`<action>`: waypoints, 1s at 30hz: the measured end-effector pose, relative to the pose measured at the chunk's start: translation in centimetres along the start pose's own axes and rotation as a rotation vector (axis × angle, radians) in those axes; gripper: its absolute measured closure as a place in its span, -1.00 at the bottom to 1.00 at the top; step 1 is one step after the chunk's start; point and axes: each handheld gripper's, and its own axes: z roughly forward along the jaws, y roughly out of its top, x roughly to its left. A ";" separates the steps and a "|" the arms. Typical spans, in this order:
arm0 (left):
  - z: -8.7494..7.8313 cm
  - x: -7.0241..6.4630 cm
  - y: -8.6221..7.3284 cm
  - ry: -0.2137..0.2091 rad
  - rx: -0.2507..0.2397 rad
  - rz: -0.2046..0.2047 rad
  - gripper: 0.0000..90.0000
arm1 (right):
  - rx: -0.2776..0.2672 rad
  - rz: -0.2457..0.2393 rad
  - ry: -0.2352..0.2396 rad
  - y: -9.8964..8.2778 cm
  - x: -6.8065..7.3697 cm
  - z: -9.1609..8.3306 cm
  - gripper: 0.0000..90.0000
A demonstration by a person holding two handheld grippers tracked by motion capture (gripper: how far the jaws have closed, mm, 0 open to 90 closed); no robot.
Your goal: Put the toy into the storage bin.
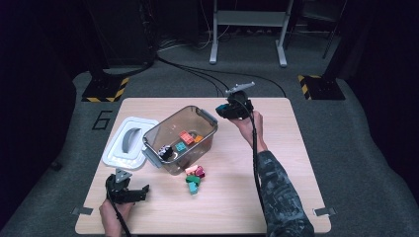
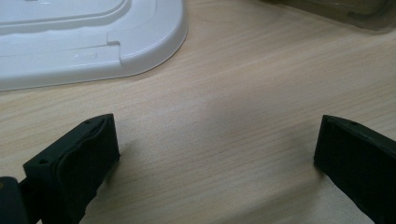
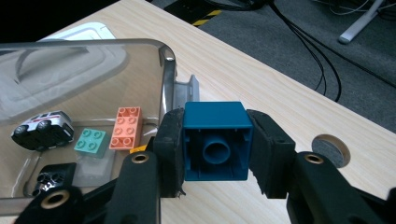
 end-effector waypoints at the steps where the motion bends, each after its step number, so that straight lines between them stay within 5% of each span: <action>1: 0.0 0.0 0.0 0.000 0.000 0.000 -1.00 | -0.005 -0.003 0.001 0.1 0.1 0.0 0.31; 10: 0.0 0.0 0.0 0.000 0.000 0.000 -1.00 | -0.019 -0.040 0.034 1.1 1.7 0.4 0.31; 30: -0.1 0.1 0.0 -0.001 0.007 0.010 -1.00 | 0.048 -0.089 0.131 0.8 5.3 2.5 0.31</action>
